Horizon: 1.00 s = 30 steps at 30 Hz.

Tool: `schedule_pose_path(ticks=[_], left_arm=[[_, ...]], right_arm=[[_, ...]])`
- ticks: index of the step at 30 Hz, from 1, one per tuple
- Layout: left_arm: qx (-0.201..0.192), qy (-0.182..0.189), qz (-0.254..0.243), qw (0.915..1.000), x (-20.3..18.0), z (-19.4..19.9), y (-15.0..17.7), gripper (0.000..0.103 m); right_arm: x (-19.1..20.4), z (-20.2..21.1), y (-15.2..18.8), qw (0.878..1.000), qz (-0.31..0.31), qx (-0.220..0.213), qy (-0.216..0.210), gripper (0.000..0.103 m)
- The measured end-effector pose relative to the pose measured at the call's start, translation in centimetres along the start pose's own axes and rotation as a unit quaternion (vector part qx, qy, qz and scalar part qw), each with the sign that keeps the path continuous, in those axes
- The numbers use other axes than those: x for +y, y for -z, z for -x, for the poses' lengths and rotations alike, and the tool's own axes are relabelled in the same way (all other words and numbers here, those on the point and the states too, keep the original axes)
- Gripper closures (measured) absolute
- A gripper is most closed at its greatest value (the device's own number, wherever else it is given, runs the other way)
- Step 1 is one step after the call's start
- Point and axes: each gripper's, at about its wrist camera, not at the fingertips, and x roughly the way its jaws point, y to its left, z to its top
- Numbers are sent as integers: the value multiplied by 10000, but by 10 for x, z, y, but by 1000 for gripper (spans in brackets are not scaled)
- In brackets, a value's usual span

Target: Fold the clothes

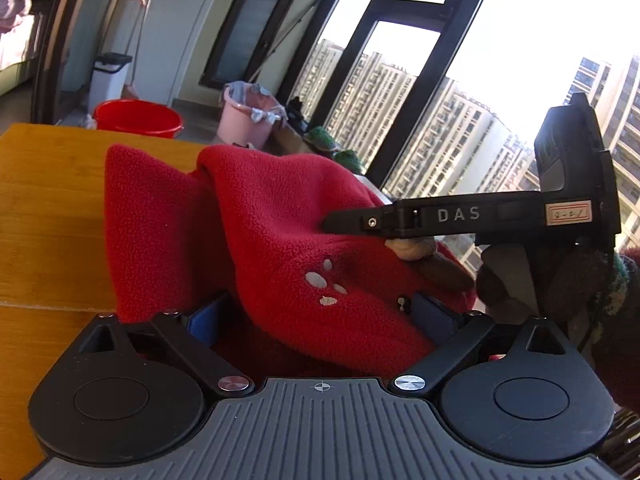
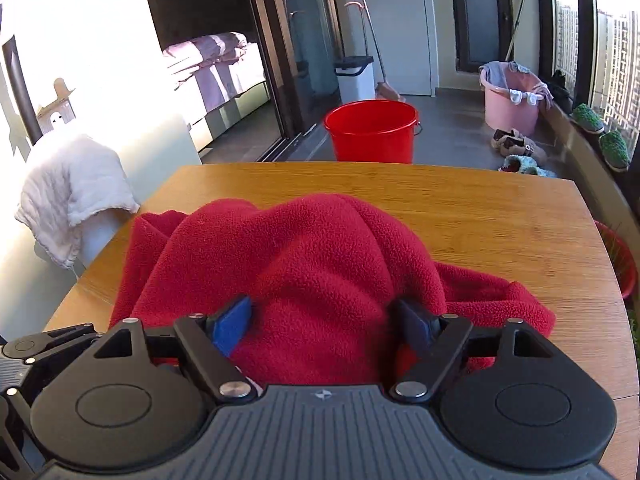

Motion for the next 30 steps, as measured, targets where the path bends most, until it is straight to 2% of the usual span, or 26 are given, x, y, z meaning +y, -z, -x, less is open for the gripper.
schedule_pose_path(ticks=[2,5,7,8,11,14,17,18,19,21,22,23,25,28,30], left_arm=[[-4,18,4,10000,0,0,0,3],[7,53,-35,10000,-1,-1,1,0],[7,56,-58,10000,-2,-2,1,0],[5,64,-53,10000,-1,-3,1,0],[-12,112,3,9999,1,-2,2,0],[-30,150,48,9999,3,-1,2,0],[-62,200,137,9997,7,-1,2,0],[-86,238,199,9995,10,-1,2,0],[-113,277,268,9992,12,0,2,0],[-165,359,391,9985,17,1,2,0],[-204,425,454,9979,19,2,1,0],[-251,489,525,9971,22,5,0,0],[-396,645,674,9948,27,17,-5,0],[-866,1080,821,9870,31,48,-14,0],[-1276,821,735,9857,30,74,-23,0]], right_arm=[[4,-5,-7,9997,223,86,29,18],[22,13,-35,9931,1107,-377,-6,18],[27,10,-54,9905,1302,-429,-124,14],[24,-2,-59,9914,1267,-296,-160,9],[14,-37,-72,9927,1168,119,-259,7],[2,-79,-63,9889,1158,849,-370,4],[-25,-107,-65,9860,176,1345,-973,3],[-27,-109,-66,9852,82,1348,-1056,6],[-25,-106,-65,9854,118,1286,-1109,17],[-14,-90,-61,9884,375,1013,-1070,29],[-9,-82,-59,9893,495,875,-1054,41],[-4,-72,-59,9901,537,731,-1073,58],[2,-50,-61,9913,560,432,-1112,68],[10,-6,-57,9907,748,-100,-1133,72],[24,22,-46,9875,1161,-433,-977,72]])
